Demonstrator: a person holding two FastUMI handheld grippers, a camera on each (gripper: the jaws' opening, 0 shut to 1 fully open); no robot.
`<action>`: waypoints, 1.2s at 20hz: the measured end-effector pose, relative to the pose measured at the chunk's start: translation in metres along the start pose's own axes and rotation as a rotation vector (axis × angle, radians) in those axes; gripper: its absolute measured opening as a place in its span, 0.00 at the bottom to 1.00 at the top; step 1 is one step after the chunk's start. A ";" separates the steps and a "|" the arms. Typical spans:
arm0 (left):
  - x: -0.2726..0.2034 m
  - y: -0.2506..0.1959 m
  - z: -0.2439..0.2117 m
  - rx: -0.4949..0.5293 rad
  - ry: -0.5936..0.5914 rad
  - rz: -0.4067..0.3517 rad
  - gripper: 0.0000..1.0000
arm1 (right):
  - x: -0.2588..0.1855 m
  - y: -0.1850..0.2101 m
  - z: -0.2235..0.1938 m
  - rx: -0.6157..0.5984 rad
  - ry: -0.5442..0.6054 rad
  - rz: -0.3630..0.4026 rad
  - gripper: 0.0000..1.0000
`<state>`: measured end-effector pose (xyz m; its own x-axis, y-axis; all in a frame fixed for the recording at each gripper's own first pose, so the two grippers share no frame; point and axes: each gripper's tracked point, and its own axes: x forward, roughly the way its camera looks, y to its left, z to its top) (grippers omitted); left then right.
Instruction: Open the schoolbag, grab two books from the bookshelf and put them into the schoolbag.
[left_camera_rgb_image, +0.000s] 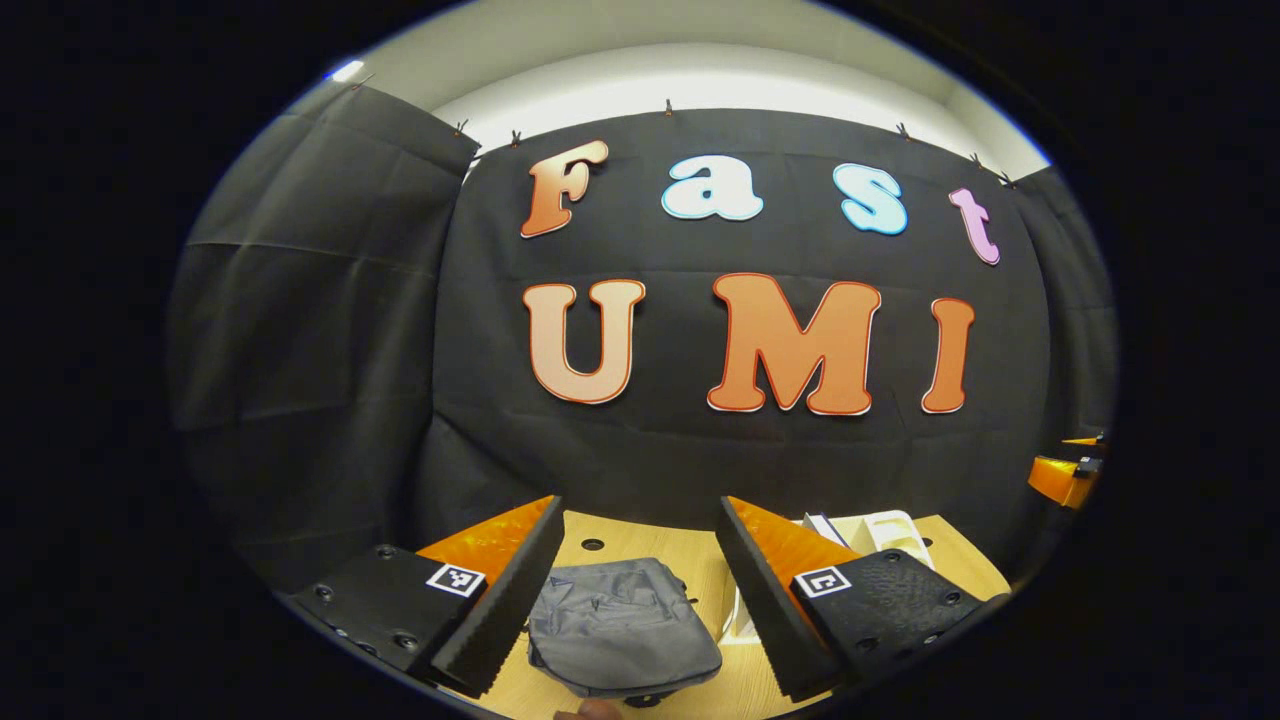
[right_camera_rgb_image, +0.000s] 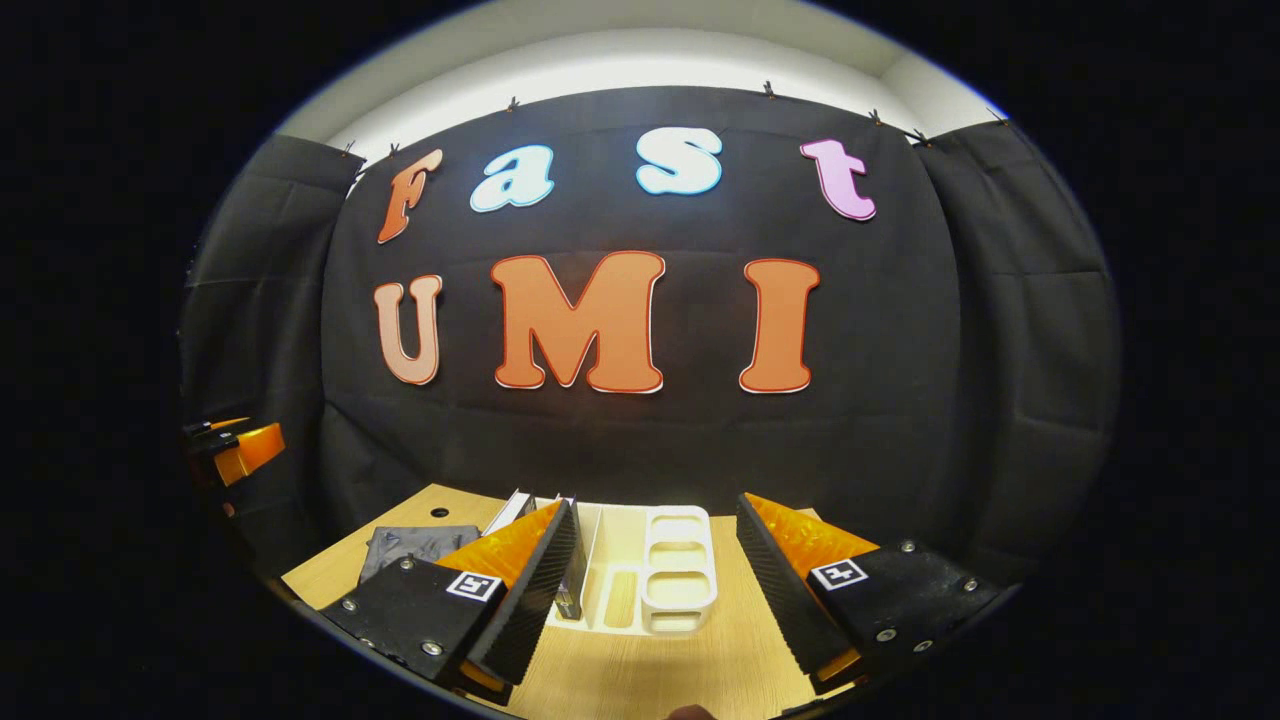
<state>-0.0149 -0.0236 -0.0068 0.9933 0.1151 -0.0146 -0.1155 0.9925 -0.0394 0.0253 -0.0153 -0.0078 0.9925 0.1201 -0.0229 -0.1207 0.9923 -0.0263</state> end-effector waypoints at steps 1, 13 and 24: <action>-0.001 -0.002 0.000 0.002 0.000 0.007 0.96 | 0.000 -0.003 -0.002 0.001 0.005 0.006 0.97; 0.005 -0.020 0.011 0.050 -0.026 0.018 0.96 | -0.009 -0.038 -0.016 0.027 0.020 -0.034 0.96; 0.045 -0.018 -0.040 0.343 0.040 -0.006 0.97 | 0.028 -0.024 -0.039 -0.010 0.068 -0.066 0.96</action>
<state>0.0316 -0.0377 -0.0464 0.9919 0.1142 -0.0549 -0.0929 0.9500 0.2981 0.0549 -0.0364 -0.0470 0.9947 0.0521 -0.0884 -0.0558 0.9976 -0.0399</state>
